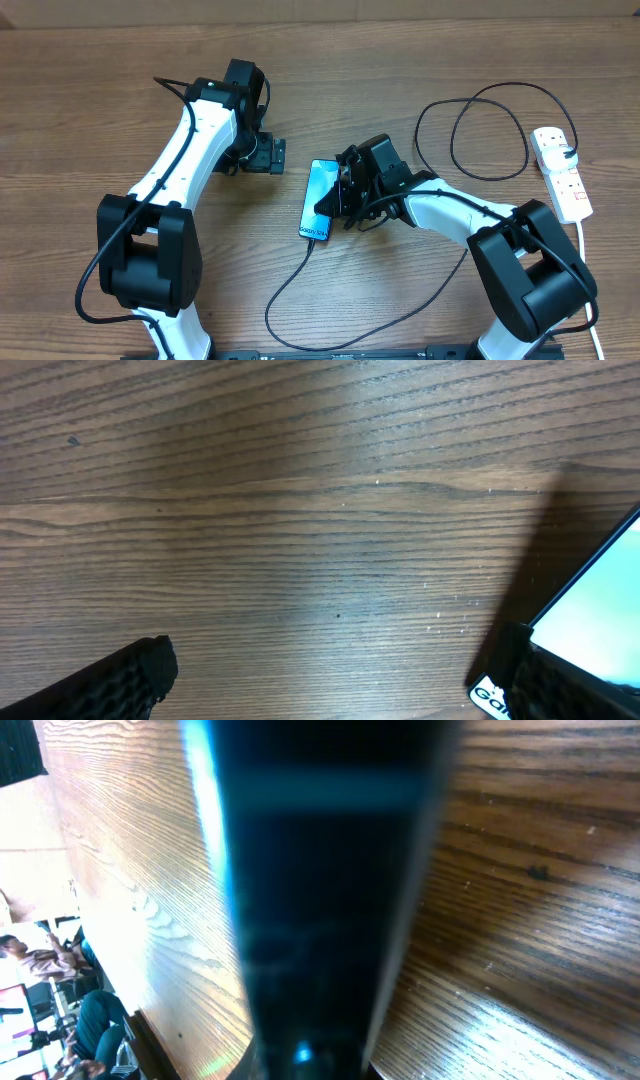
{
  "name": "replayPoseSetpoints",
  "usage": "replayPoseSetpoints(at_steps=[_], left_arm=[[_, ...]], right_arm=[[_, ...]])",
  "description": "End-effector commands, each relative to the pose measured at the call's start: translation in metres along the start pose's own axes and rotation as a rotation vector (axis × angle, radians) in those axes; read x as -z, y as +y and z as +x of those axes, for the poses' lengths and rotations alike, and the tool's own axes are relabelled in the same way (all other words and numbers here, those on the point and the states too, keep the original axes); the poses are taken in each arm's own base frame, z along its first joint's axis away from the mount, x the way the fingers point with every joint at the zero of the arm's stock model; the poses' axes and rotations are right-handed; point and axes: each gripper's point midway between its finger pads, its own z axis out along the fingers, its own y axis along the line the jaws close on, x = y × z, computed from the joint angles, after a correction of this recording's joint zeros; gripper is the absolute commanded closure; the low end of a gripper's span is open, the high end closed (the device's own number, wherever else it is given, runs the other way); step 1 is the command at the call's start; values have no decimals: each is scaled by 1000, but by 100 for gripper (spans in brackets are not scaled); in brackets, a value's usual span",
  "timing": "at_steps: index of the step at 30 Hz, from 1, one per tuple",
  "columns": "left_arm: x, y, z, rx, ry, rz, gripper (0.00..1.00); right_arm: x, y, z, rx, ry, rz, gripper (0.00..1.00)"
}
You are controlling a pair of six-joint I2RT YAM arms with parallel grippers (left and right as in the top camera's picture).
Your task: Plug charger to phone and switch on socket
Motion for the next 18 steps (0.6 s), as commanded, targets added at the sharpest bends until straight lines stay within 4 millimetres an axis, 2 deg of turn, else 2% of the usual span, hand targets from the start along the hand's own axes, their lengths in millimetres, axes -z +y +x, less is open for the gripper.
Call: replayPoseSetpoints(at_steps=[1, 5, 9, 13, 18], left_arm=[[10, 0, -3, 13, -32, -7, 0], [10, 0, -3, 13, -32, -7, 0], [10, 0, -3, 13, -31, -7, 0], [10, 0, -3, 13, -31, -7, 1], [10, 0, -3, 13, -31, -7, 0]], right_arm=[[-3, -27, -13, 25, -75, 141, 96], [-1, -35, -22, -29, -129, 191, 96], [0, -38, -23, -124, -145, 199, 93], [-1, -39, -23, -141, -144, 200, 93], [-16, -54, -13, -182, -96, 209, 93]])
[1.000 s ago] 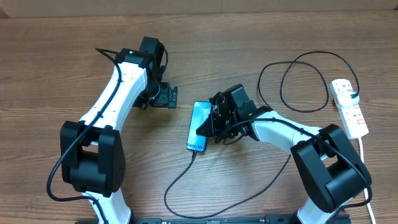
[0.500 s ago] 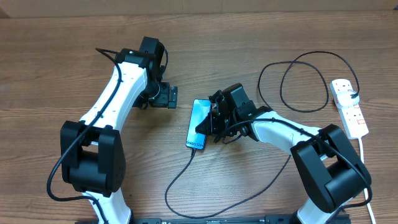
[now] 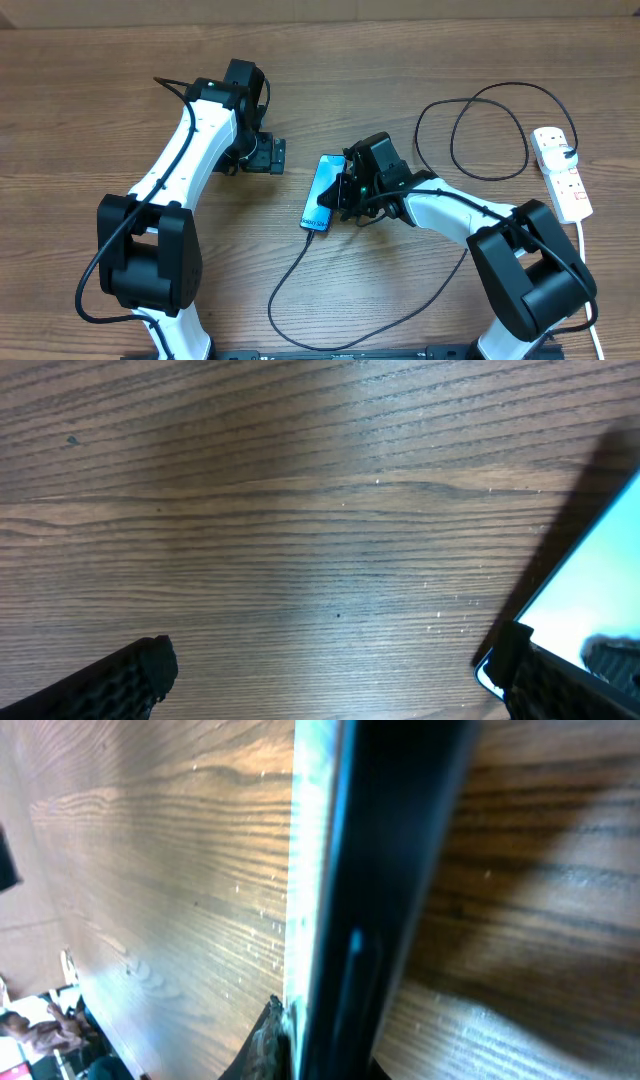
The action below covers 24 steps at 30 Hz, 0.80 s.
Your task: Plug charger to phone and switch on socket
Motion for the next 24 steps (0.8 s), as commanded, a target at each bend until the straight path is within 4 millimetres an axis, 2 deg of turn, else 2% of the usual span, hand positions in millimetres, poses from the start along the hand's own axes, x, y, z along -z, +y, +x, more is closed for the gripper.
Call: replayPoseSetpoints(at_steps=[1, 7, 13, 22, 24], left_arm=[[10, 0, -3, 13, -32, -7, 1], [10, 0, -3, 13, -32, -7, 0], [10, 0, -3, 13, -31, -7, 0], [10, 0, -3, 13, -32, -7, 0], [10, 0, -3, 13, -31, -7, 0]], right_arm=[[-21, -41, 0, -36, -12, 128, 93], [-21, -41, -4, -41, -16, 115, 91], [-21, -42, -3, -41, -15, 115, 68], [-21, -42, -3, -41, -15, 116, 54], [-21, -42, -3, -41, -15, 116, 44]])
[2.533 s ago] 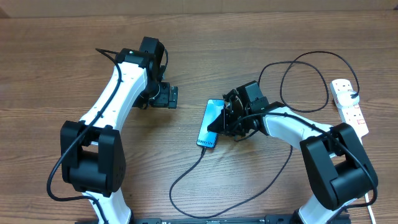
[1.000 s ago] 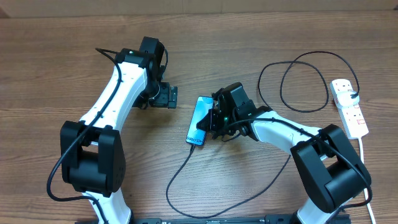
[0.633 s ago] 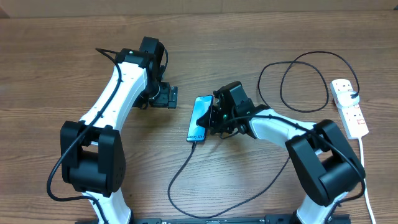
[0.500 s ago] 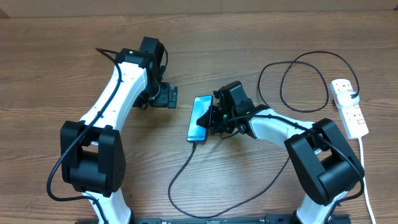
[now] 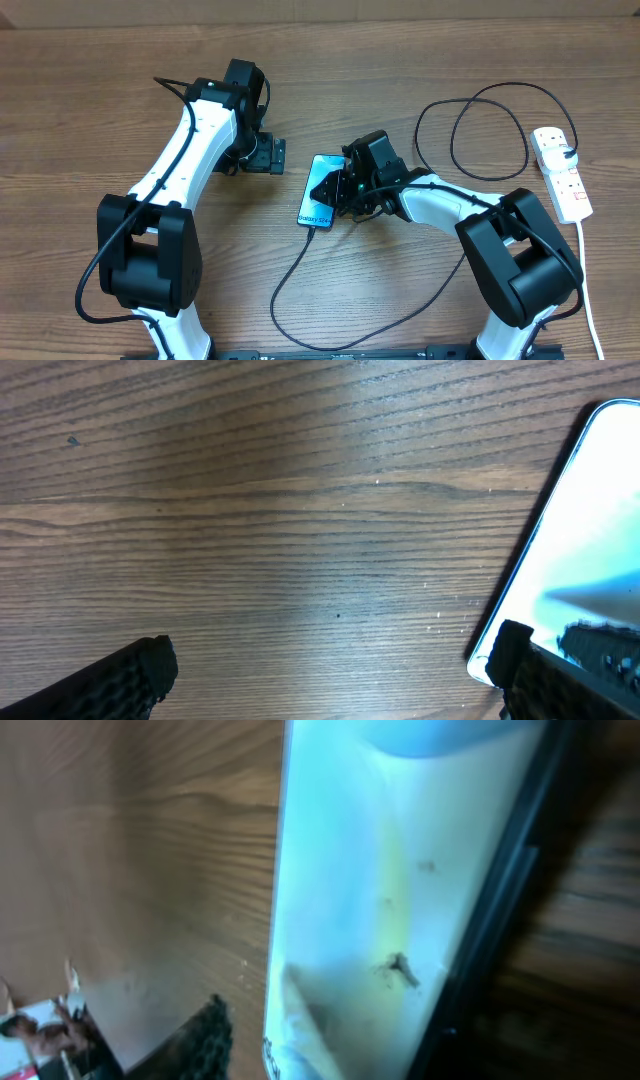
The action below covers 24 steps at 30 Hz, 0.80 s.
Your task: Plug charger to phone and switch on socket
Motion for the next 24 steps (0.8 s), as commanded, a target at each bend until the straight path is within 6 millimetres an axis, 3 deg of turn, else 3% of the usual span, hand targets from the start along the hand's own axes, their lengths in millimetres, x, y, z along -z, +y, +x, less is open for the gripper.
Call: replayPoseSetpoints(at_steps=[1, 5, 24], left_arm=[[10, 0, -3, 13, -32, -7, 0], [10, 0, -3, 13, -31, -7, 0], [10, 0, -3, 13, -31, -7, 0]], right_arm=[[-8, -38, 5, -34, -13, 130, 38], [-8, -42, 2, -34, -34, 151, 25], [-7, -43, -2, -33, -52, 161, 8]])
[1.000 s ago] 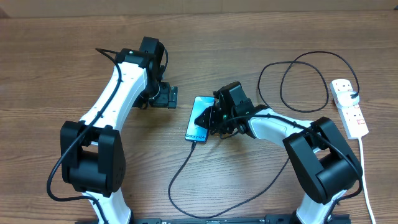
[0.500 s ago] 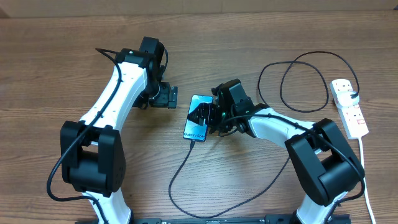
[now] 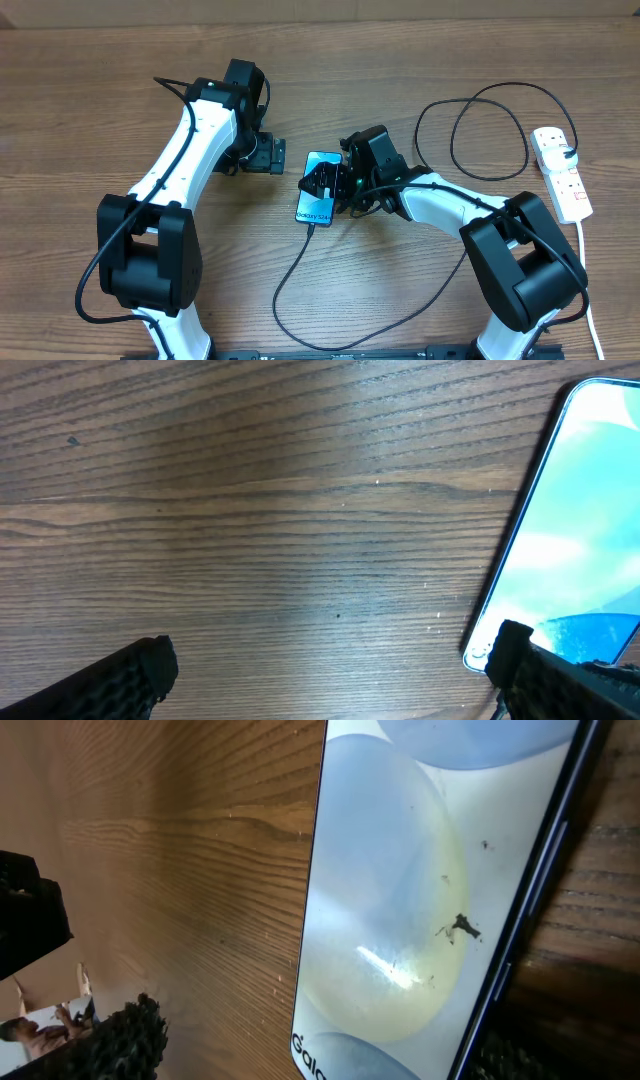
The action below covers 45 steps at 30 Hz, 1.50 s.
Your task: Plug charger to phone and switch on socket
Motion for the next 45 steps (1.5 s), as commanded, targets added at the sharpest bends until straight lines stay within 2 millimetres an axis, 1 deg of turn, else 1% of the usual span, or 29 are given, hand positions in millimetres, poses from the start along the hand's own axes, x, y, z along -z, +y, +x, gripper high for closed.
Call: replayPoseSetpoints(at_steps=[1, 7, 36, 45], left_arm=[[10, 0, -3, 13, -31, -7, 0], [10, 0, -3, 13, -31, -7, 0], [9, 0, -3, 13, -31, -7, 0], [9, 0, -3, 13, -31, -7, 0]], right_arm=[[-11, -55, 10, -51, -13, 183, 7], [-11, -55, 9, -51, -14, 184, 0], [-11, -58, 9, -57, -18, 196, 0], [-3, -59, 6, -62, -40, 229, 0]])
